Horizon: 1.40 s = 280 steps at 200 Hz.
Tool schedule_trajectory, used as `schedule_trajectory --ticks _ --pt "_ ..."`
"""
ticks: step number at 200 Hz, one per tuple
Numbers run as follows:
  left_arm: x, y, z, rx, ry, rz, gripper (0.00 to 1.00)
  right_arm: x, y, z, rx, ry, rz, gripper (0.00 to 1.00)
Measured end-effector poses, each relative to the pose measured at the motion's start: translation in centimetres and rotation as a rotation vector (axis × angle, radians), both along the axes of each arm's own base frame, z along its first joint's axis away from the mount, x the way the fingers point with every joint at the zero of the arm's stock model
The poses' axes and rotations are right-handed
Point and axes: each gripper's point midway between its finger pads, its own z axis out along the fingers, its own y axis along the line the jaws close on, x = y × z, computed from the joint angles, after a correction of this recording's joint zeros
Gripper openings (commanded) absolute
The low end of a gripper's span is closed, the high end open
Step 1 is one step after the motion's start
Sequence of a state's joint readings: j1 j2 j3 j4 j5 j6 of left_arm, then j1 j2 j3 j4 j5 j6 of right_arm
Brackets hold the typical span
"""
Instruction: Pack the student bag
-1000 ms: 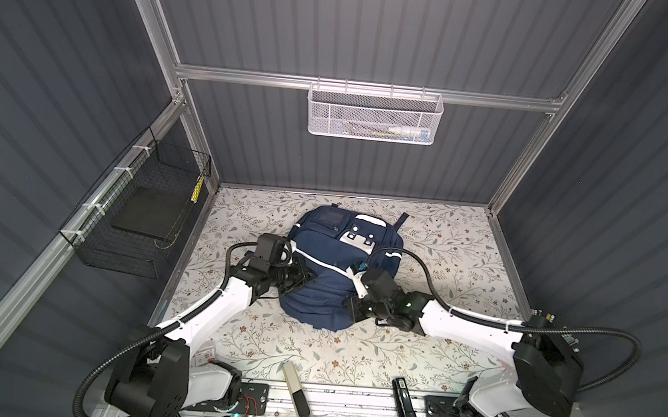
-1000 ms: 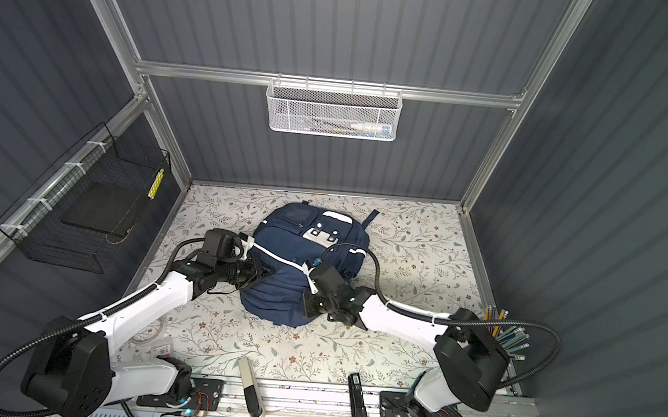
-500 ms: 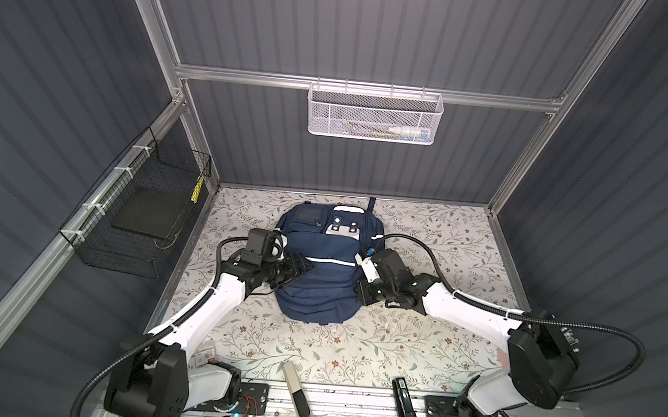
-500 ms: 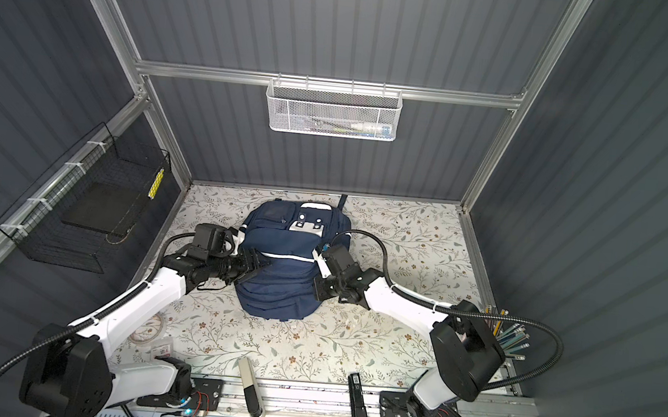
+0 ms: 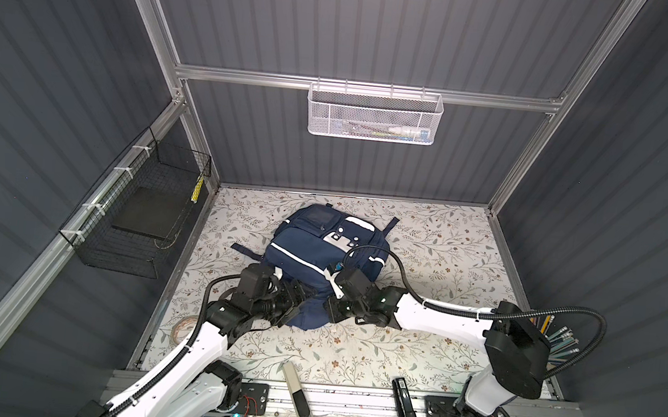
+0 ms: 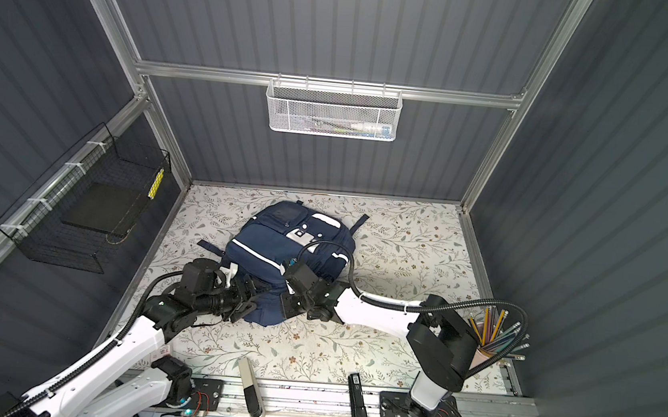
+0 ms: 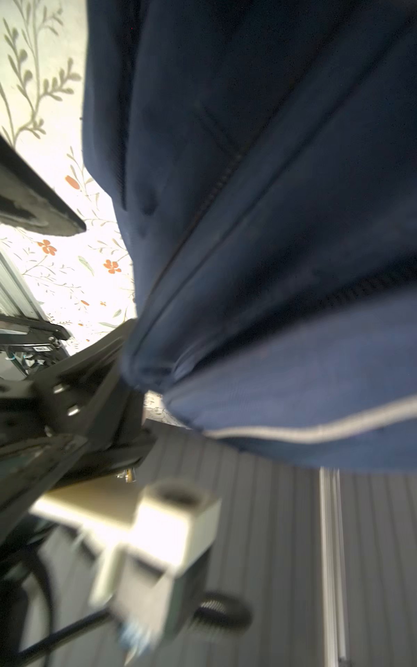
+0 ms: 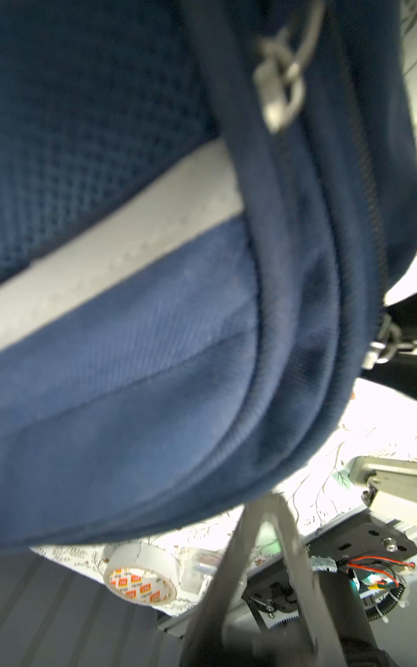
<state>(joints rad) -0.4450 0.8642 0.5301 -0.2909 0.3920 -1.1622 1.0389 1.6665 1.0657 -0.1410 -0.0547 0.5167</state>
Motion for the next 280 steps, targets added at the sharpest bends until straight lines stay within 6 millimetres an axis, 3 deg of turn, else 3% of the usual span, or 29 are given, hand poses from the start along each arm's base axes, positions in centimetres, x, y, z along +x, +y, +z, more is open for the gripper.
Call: schedule_trajectory --ticks 32,37,49,59,77,105,141,176,226,249,280 --pt "2.2 -0.1 -0.7 0.014 -0.019 0.056 0.88 -0.6 0.9 -0.1 0.006 -0.006 0.022 0.0" --pt "2.5 0.0 -0.9 0.021 -0.019 0.061 0.84 -0.8 1.0 -0.2 0.004 -0.006 0.026 0.0" --pt "3.0 0.1 -1.4 0.041 -0.012 0.073 0.51 -0.9 1.2 -0.4 0.001 -0.006 0.034 0.0" --pt "3.2 0.0 -1.9 0.059 -0.01 0.069 0.0 -1.0 1.2 -0.4 -0.002 -0.009 0.038 0.0" --pt "3.7 -0.3 -2.6 0.082 0.004 0.046 0.0 -0.7 0.8 -0.8 -0.015 -0.014 0.038 0.0" --pt "3.9 -0.4 -1.9 0.116 -0.012 0.01 0.0 0.5 -1.5 -1.4 0.002 0.02 0.034 0.0" --pt "4.2 -0.2 0.9 0.112 -0.072 -0.048 0.0 5.3 -6.3 0.3 0.066 0.005 -0.012 0.0" --pt "3.5 0.6 0.9 0.147 -0.068 -0.087 0.0 9.1 -10.1 -0.9 0.044 0.052 -0.047 0.0" --pt "4.1 0.4 1.5 0.135 -0.111 -0.086 0.0 11.0 -9.9 -1.0 0.051 0.116 0.003 0.0" --pt "3.5 -1.5 1.4 0.127 -0.128 -0.107 0.0 11.4 -10.6 -1.1 0.044 0.124 -0.016 0.02" --pt "2.8 -5.7 0.7 0.134 -0.156 -0.151 0.0 12.5 -13.4 -1.9 -0.018 0.132 -0.1 0.04"
